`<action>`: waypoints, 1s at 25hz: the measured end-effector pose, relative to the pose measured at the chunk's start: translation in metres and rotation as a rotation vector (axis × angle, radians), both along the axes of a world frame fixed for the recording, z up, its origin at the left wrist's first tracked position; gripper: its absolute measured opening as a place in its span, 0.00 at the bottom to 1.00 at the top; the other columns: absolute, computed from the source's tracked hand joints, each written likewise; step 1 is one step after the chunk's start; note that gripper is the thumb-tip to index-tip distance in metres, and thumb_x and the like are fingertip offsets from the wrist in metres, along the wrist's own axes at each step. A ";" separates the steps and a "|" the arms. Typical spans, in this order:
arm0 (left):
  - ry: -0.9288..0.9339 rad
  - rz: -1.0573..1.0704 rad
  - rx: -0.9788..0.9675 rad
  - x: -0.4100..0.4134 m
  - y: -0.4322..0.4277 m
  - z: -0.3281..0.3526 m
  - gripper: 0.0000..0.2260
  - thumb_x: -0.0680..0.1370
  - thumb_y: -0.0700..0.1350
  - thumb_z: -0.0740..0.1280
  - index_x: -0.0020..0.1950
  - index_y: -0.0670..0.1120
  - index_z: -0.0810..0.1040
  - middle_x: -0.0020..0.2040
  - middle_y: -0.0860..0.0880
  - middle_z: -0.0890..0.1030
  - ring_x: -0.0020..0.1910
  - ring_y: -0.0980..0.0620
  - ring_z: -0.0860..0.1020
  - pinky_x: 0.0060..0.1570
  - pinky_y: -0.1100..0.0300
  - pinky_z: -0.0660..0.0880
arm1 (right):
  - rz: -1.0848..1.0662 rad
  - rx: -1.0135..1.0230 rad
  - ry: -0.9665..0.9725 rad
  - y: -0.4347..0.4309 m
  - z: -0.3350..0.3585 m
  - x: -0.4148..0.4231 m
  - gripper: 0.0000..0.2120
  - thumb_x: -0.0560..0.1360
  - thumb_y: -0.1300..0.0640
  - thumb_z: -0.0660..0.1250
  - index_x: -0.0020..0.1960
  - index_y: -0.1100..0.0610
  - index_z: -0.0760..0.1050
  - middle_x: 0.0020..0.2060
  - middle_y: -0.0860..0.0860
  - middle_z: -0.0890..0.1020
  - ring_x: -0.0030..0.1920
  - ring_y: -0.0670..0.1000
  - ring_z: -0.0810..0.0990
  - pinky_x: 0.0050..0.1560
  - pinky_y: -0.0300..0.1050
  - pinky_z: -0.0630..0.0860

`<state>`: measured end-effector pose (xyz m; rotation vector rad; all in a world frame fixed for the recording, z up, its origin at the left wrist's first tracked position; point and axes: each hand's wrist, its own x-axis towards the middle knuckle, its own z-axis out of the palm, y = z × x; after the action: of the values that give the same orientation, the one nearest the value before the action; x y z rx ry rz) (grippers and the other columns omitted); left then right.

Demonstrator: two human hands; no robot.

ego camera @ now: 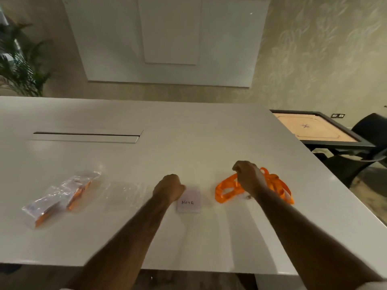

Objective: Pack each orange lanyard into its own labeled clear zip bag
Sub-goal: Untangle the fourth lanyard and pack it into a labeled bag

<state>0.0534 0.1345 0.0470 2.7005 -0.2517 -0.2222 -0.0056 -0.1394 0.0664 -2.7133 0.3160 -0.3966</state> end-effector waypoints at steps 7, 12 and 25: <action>-0.086 -0.295 -0.150 0.006 -0.073 0.018 0.08 0.79 0.52 0.68 0.49 0.49 0.81 0.49 0.51 0.84 0.49 0.50 0.81 0.51 0.55 0.78 | 0.062 -0.320 0.282 -0.066 -0.006 0.012 0.19 0.78 0.58 0.66 0.66 0.44 0.76 0.61 0.49 0.77 0.62 0.53 0.73 0.58 0.49 0.73; -0.120 -0.350 -0.214 0.008 -0.124 0.018 0.06 0.79 0.46 0.66 0.49 0.46 0.82 0.50 0.51 0.83 0.49 0.52 0.80 0.54 0.53 0.79 | 0.235 -0.519 0.291 -0.069 -0.014 0.032 0.14 0.80 0.54 0.64 0.64 0.45 0.77 0.58 0.49 0.76 0.59 0.51 0.72 0.57 0.49 0.71; -0.211 -0.211 -0.671 0.030 -0.177 0.072 0.13 0.82 0.43 0.66 0.64 0.40 0.79 0.62 0.42 0.82 0.59 0.49 0.80 0.59 0.64 0.73 | 0.239 0.215 -0.227 -0.068 0.093 0.064 0.06 0.73 0.66 0.70 0.40 0.57 0.77 0.34 0.49 0.81 0.33 0.51 0.81 0.32 0.43 0.77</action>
<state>0.0832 -0.0427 0.1189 2.0266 -0.5631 0.0814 0.0579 -0.2071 0.1596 -2.4299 -0.0283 -0.5601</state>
